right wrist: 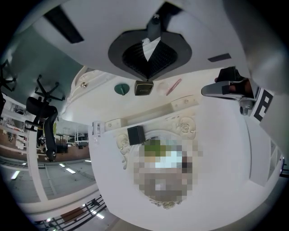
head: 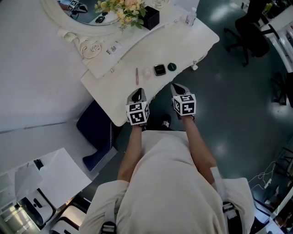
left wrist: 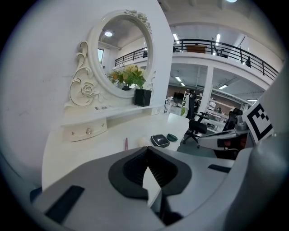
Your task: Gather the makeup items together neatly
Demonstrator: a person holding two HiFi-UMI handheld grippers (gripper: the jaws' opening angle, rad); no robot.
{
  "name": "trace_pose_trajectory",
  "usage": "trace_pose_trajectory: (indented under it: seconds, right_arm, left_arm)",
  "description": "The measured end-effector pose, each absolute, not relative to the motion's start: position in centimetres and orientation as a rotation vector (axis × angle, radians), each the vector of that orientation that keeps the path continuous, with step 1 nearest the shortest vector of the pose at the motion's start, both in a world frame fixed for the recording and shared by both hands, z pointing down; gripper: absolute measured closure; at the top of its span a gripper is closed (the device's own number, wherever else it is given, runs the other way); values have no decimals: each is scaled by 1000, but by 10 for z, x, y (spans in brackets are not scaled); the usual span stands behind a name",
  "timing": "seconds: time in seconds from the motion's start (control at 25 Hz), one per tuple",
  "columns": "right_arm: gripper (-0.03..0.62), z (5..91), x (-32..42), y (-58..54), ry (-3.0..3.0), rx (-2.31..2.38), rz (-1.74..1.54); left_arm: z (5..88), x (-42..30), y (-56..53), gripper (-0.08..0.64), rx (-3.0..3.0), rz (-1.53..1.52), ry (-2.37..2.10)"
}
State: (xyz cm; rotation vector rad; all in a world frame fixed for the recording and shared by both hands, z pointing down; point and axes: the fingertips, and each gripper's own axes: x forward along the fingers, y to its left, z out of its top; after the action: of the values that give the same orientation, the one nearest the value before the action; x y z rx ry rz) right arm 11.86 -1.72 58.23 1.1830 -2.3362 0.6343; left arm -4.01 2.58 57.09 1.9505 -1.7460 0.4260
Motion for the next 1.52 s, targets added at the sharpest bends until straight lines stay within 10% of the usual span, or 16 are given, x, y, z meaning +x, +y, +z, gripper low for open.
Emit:
trace_pose_trajectory:
  seconds: [1.52]
  right_arm:
    - [549, 582, 129, -11, -2345, 1175, 616]
  left_arm:
    - [575, -30, 33, 545, 1969, 438, -1734]
